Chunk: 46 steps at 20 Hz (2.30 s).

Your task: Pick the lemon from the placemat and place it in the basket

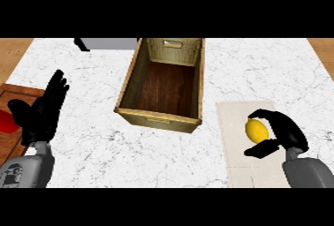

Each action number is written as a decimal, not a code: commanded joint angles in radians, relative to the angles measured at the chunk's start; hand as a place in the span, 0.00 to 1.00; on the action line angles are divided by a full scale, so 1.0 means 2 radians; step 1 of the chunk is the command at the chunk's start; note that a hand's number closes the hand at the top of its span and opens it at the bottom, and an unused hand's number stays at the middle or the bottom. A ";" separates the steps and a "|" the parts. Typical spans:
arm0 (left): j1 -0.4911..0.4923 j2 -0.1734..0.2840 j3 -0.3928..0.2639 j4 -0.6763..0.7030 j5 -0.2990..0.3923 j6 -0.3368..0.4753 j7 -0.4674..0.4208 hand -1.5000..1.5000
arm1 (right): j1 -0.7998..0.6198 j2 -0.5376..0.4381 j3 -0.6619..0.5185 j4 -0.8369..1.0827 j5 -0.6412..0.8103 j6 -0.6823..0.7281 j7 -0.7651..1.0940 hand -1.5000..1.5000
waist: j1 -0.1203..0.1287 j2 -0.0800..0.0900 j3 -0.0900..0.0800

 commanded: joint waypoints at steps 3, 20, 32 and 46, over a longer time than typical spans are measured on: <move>-0.023 0.016 0.011 0.022 0.004 -0.014 0.005 0.50 | 0.002 0.024 0.009 0.061 -0.002 -0.016 -0.052 1.00 | 0.001 0.007 0.008; -0.021 -0.012 -0.016 0.011 -0.003 -0.008 0.003 0.50 | 0.045 0.146 0.375 -0.115 -0.037 -0.056 0.076 1.00 | 0.037 0.007 0.009; -0.030 -0.014 -0.011 0.008 -0.006 0.005 0.018 0.50 | 0.007 0.147 0.581 -0.256 -0.075 -0.383 0.162 1.00 | 0.016 0.001 0.007; -0.020 -0.001 -0.004 0.014 -0.002 -0.005 0.005 0.50 | -0.168 0.147 0.496 -0.298 -0.016 -0.427 0.369 1.00 | 0.018 -0.002 0.005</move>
